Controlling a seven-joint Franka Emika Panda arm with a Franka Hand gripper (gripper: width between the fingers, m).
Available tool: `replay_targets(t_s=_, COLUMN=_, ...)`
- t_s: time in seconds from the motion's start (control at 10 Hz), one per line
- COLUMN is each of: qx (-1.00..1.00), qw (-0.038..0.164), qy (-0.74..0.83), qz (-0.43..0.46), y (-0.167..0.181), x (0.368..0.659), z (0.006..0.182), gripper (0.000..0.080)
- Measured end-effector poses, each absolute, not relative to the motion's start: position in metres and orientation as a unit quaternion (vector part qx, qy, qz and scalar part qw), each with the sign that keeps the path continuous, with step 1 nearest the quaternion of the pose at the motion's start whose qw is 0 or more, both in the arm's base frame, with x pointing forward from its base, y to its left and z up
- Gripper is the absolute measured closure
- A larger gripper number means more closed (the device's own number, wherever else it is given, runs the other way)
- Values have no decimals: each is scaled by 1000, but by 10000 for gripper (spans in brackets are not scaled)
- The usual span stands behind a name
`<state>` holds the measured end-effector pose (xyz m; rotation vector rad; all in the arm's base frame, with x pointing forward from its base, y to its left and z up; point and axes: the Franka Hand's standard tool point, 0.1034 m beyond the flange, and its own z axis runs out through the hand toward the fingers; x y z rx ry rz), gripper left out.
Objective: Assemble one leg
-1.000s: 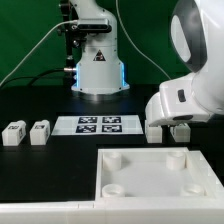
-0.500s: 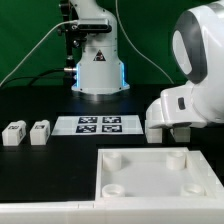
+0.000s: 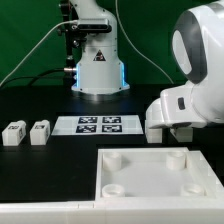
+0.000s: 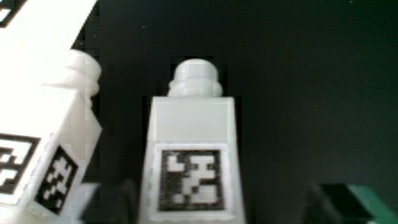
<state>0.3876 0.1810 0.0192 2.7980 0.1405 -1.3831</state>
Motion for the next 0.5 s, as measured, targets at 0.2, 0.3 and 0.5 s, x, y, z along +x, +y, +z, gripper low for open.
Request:
replay_targets(t_s=0.2, qx=896, qw=9, qy=45, qz=-443, y=181, x=388, z=19, gripper=511)
replay_targets(t_s=0.3, qx=896, qw=9, qy=45, qz=-443, y=181, x=388, z=19, gripper=510)
replay_targets(t_s=0.5, qx=896, qw=9, qy=45, qz=-443, y=181, x=388, z=19, gripper=510)
